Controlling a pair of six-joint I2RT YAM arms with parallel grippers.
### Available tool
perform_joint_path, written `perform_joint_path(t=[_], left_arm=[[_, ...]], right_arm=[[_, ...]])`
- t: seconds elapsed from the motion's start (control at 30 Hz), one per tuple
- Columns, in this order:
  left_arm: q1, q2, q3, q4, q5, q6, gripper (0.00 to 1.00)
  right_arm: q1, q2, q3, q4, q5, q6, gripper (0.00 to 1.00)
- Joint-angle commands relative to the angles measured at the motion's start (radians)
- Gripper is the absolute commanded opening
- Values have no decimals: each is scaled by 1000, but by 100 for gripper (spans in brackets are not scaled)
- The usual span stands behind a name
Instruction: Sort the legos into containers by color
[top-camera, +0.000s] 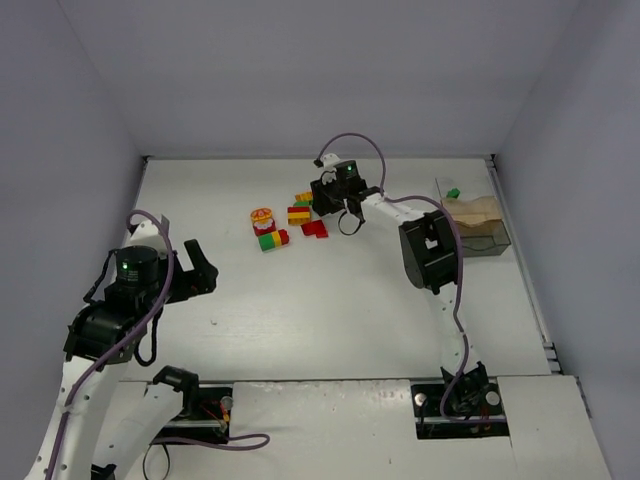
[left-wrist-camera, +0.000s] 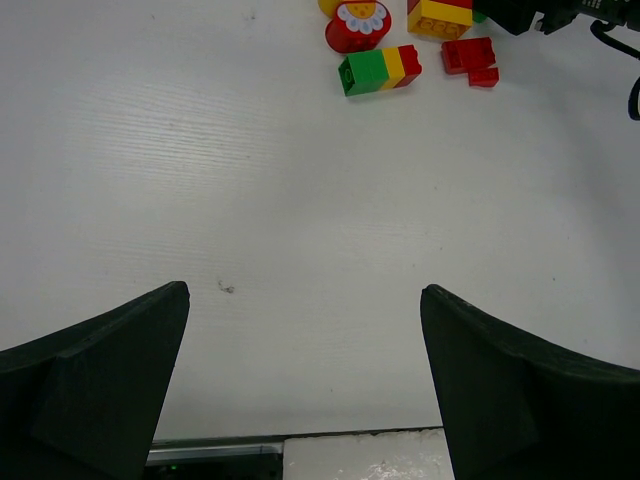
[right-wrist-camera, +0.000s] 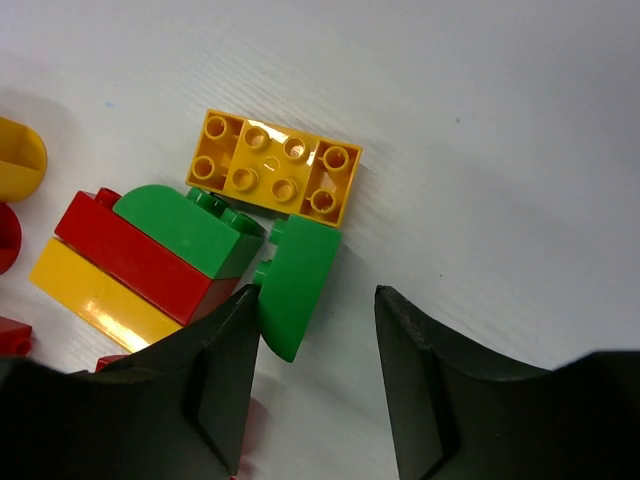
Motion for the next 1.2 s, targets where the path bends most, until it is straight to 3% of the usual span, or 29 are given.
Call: perform_joint_path(t=[0.0, 0.07, 0.23, 0.4, 0.53, 0.77, 0.93, 1.17], left_arm=[[-5, -5, 15, 11, 7, -26, 92], [-5, -3, 14, 11, 7, -27, 92], [-5, 13, 15, 14, 8, -24, 92], [-5, 18, 20, 22, 5, -23, 92], [-5, 26, 20, 40, 4, -23, 92], [-5, 53, 11, 85, 8, -23, 92], [-5, 73, 5, 125, 14, -27, 92], [-5, 102, 3, 151, 14, -37, 92]], right_arm=[[13, -12, 55, 75, 2, 1, 44], [16, -6, 60, 77, -2, 4, 41], [16, -6, 65, 80, 10, 3, 12], [-2, -91, 31, 83, 60, -3, 0], [-54, -222, -69, 91, 146, -3, 0], [-289, -493, -271, 86, 310, 113, 0], [-447, -561, -350, 23, 395, 230, 0], [-643, -559, -397, 5, 330, 382, 0]])
